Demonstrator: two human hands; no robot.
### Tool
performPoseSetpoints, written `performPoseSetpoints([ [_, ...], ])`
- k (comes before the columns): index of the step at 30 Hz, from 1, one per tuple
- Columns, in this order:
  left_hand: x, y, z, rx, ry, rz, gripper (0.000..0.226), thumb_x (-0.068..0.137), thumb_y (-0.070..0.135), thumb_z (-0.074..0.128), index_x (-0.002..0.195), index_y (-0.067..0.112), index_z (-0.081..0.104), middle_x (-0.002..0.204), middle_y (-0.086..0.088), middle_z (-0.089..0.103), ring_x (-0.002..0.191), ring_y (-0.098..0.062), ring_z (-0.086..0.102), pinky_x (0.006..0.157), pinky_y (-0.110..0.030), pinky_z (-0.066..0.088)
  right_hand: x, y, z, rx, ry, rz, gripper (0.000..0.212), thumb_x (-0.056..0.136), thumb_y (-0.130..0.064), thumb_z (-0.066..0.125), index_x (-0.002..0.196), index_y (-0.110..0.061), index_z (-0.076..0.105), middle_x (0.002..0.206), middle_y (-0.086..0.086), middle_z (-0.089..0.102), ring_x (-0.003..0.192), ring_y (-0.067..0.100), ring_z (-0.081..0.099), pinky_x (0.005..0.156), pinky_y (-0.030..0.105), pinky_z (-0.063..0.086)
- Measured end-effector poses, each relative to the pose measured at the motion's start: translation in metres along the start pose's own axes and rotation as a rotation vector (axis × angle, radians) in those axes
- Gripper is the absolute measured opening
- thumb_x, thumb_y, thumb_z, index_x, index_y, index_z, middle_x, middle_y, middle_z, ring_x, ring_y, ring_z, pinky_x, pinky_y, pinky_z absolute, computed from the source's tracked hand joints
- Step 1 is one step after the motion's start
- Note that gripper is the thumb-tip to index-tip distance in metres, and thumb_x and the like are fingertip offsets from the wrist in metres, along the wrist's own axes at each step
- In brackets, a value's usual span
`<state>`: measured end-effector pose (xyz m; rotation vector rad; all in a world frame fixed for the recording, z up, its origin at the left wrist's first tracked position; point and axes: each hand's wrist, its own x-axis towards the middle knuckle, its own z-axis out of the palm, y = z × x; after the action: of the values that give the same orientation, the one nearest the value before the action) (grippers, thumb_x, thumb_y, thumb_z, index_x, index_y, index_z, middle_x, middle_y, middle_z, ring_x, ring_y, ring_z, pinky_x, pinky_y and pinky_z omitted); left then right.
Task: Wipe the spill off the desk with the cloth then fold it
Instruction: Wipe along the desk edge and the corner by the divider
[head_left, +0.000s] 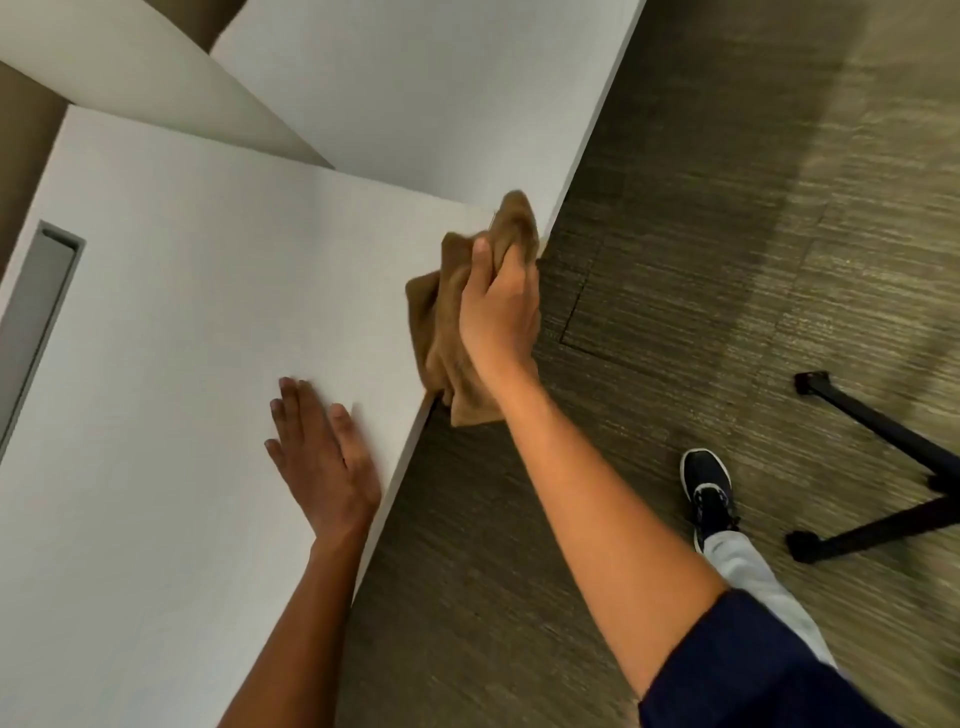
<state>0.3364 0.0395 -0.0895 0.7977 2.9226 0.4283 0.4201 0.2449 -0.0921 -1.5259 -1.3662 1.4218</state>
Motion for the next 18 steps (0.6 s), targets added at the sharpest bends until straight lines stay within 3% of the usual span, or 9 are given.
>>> performPoseSetpoints([
  [5, 0.0, -0.001, 0.001, 0.02, -0.008, -0.005, 0.067, 0.1, 0.058, 0.008, 0.158, 0.025, 0.009, 0.167, 0.009, 0.005, 0.153, -0.008, -0.001, 0.123, -0.04, -0.004, 0.013, -0.002, -0.001, 0.026, -0.02, 0.022, 0.045, 0.102, -0.051, 0.031, 0.136, -0.026, 0.047, 0.12, 0.005, 0.054, 0.095, 0.011, 0.058, 0.083, 0.028, 0.051],
  [7, 0.0, -0.001, 0.001, 0.022, -0.007, -0.008, 0.065, 0.101, 0.057, 0.009, 0.158, 0.026, 0.009, 0.167, 0.009, 0.004, 0.153, -0.008, -0.002, 0.124, -0.041, -0.003, -0.018, 0.007, 0.0, 0.069, -0.027, -0.026, 0.042, 0.102, -0.051, 0.032, 0.135, -0.03, 0.046, 0.125, -0.002, 0.051, 0.098, -0.001, 0.055, 0.083, 0.013, 0.047],
  [9, -0.001, 0.0, 0.001, 0.016, -0.005, -0.013, 0.065, 0.101, 0.057, 0.008, 0.158, 0.026, 0.01, 0.167, 0.01, 0.004, 0.153, -0.007, -0.002, 0.124, -0.042, -0.002, -0.054, 0.018, 0.0, 0.1, -0.058, -0.037, 0.035, 0.102, -0.051, 0.034, 0.128, -0.033, 0.049, 0.113, -0.014, 0.05, 0.092, -0.011, 0.053, 0.072, 0.002, 0.042],
  [11, -0.001, 0.0, 0.001, 0.009, 0.001, -0.012, 0.067, 0.1, 0.059, 0.008, 0.158, 0.026, 0.011, 0.167, 0.01, 0.005, 0.153, -0.007, -0.002, 0.125, -0.044, -0.001, -0.076, 0.028, -0.001, 0.07, -0.102, -0.022, 0.032, 0.101, -0.053, 0.033, 0.119, -0.033, 0.051, 0.102, -0.013, 0.051, 0.086, -0.007, 0.055, 0.067, 0.006, 0.042],
  [15, -0.001, 0.0, -0.001, -0.004, -0.004, -0.012, 0.065, 0.101, 0.058, 0.01, 0.158, 0.027, 0.01, 0.166, 0.012, 0.004, 0.153, -0.005, -0.002, 0.125, -0.044, 0.0, -0.046, 0.023, -0.005, 0.054, -0.119, 0.008, 0.033, 0.101, -0.052, 0.034, 0.114, -0.029, 0.053, 0.102, -0.007, 0.054, 0.083, -0.004, 0.052, 0.067, 0.007, 0.036],
  [18, -0.001, 0.002, 0.0, -0.005, -0.015, -0.023, 0.062, 0.102, 0.053, 0.012, 0.158, 0.027, 0.01, 0.166, 0.012, 0.003, 0.153, -0.005, -0.002, 0.125, -0.044, 0.0, 0.003, 0.004, -0.009, 0.105, -0.067, 0.039, 0.034, 0.102, -0.049, 0.036, 0.12, -0.028, 0.055, 0.112, -0.002, 0.058, 0.092, 0.002, 0.054, 0.079, 0.013, 0.041],
])
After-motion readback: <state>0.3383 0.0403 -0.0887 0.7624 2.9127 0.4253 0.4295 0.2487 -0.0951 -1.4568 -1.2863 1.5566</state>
